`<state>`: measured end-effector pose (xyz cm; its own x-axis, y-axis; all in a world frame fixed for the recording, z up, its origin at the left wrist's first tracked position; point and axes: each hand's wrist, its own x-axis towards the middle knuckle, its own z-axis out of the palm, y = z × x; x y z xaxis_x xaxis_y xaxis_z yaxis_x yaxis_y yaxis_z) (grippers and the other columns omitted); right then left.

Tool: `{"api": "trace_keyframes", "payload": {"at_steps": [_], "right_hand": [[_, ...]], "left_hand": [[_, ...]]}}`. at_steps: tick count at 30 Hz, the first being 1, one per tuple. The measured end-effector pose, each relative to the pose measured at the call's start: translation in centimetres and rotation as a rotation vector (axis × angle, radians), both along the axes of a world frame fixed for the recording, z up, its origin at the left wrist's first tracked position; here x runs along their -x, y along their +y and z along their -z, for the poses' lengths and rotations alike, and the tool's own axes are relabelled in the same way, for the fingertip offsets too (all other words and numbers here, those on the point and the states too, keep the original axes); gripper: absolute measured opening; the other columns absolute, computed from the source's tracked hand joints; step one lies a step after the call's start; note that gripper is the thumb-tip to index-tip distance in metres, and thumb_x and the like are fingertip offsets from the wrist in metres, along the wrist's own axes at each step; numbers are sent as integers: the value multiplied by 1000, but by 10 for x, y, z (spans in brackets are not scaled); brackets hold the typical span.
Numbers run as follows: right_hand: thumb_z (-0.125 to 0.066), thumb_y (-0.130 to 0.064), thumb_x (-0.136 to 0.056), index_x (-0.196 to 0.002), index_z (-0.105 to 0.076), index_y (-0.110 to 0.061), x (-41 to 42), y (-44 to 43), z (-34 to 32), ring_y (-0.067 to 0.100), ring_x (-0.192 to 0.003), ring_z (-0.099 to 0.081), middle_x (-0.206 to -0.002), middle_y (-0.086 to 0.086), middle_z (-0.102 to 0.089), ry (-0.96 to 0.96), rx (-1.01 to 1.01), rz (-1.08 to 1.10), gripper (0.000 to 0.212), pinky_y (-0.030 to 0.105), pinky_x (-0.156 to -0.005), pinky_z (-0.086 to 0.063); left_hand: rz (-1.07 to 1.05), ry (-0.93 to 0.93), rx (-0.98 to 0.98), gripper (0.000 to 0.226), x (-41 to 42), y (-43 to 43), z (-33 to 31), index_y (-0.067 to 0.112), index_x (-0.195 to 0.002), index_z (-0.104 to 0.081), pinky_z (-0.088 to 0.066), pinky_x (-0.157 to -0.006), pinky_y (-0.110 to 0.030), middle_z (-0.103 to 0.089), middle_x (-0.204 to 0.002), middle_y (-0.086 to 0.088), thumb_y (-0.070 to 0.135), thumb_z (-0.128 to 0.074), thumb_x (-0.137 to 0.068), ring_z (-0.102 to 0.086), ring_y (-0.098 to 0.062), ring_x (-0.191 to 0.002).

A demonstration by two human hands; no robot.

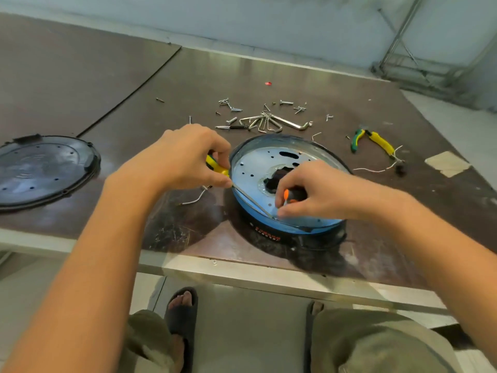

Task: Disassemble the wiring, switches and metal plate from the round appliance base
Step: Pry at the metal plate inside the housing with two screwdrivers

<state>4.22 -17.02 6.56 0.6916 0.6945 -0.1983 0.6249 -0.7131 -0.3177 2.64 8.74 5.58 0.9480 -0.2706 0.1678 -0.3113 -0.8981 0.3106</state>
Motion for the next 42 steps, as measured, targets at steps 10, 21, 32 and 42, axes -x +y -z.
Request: {"api": "trace_keyframes", "payload": {"at_steps": [10,21,32,42], "right_hand": [[-72,-27,-92,-75,-66,-11,-6,16,18,10,-58,-51,-64,-2,-60,21,129,11,25,23,-56,-41],[-73,-17,-87,-78,-69,-11,-17,32,5,13,-46,-58,-53,0,-63,234,199,152,12,24,-50,-49],[-77,-12,-84,-85,-74,-12,-19,32,5,9,-45,-58,-53,-5,-65,315,146,215,3,18,-48,-49],[-68,-27,-94,-72,-62,-13,-18,37,1,14,-43,-52,-52,-3,-61,246,340,168,26,23,-45,-42]], "left_hand": [[-19,-49,-14,27,3,2,5,36,-76,-61,-44,-79,-42,-56,-83,16,55,-80,-71,-44,-14,-91],[-28,-58,-28,27,8,1,3,39,-76,-58,-40,-79,-42,-53,-83,18,55,-79,-72,-42,-14,-91],[-60,-34,-54,29,11,-4,-2,36,-70,-57,-44,-80,-43,-51,-78,21,54,-80,-72,-45,-15,-90],[-125,-53,-66,28,23,-8,-4,31,-75,-64,-42,-77,-41,-57,-81,14,52,-82,-71,-49,-19,-90]]}}
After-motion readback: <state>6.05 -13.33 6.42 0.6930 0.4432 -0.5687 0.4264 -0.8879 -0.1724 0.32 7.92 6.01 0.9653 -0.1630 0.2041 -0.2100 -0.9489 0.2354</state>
